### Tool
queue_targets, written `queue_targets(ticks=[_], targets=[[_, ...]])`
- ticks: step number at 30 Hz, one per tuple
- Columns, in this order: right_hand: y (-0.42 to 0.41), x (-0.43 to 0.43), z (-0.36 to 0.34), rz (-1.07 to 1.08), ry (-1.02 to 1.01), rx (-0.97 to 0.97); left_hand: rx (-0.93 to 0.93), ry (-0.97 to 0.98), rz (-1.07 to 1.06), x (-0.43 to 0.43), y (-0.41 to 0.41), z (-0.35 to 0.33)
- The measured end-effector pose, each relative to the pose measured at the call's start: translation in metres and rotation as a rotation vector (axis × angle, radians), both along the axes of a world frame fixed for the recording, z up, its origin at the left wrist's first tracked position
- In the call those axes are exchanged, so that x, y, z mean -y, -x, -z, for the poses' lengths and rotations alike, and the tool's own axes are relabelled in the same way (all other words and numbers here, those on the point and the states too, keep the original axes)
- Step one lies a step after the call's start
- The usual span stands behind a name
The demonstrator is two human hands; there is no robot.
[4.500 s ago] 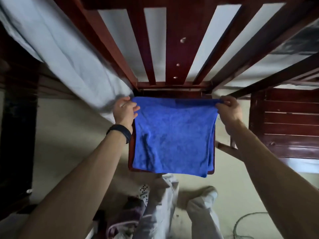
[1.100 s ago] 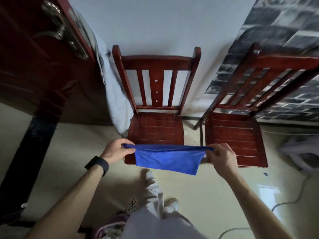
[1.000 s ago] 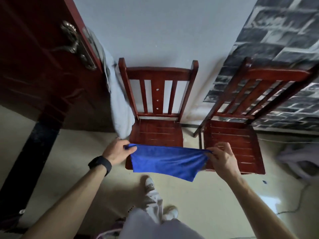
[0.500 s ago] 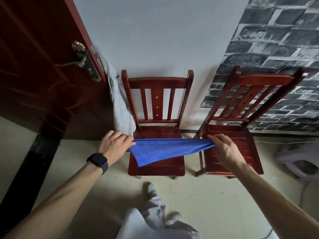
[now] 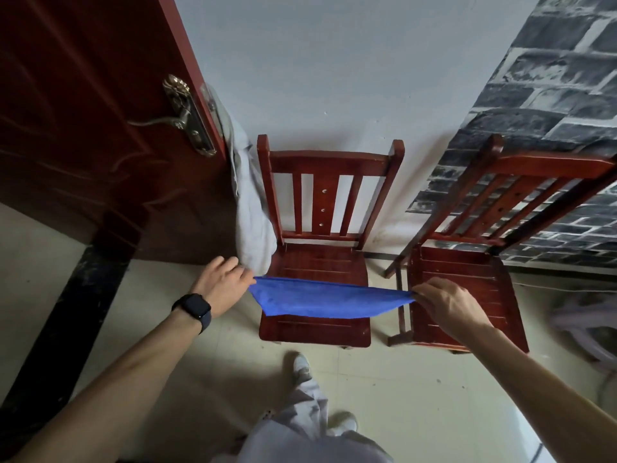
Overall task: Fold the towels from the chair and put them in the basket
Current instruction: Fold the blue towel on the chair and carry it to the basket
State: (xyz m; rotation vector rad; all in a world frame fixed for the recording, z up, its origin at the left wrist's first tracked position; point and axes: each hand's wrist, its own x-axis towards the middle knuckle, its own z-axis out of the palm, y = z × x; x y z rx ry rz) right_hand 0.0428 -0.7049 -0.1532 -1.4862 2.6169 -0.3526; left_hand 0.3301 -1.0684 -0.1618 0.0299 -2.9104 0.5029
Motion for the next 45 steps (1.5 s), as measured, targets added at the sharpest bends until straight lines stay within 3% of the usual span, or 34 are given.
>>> queue_targets(ticks=[12,25,32,39,42,45], targets=[[0.035,0.066,0.018,0.113,-0.139,0.033,0.165,-0.276,-0.342,0.035,0.043,0.038],[0.069,0.099,0.053,0.169,-0.118,-0.017,0.079,-0.196,-0.303,0.067,0.076,0.054],[0.017,0.049,0.154,0.209,-0.247,0.178,0.313,-0.277,-0.350,0.013,0.024,0.119],[-0.066,-0.005,0.238,0.323,-0.372,0.399,0.697,-0.408,-0.526,-0.047,-0.040,0.200],[-0.082,-0.011,0.251,0.437,-0.374,0.541,0.677,-0.582,-0.619,-0.055,-0.052,0.215],[-0.079,0.004,0.253,0.704,-0.279,0.749,0.498,-0.951,-0.850,-0.052,-0.047,0.222]])
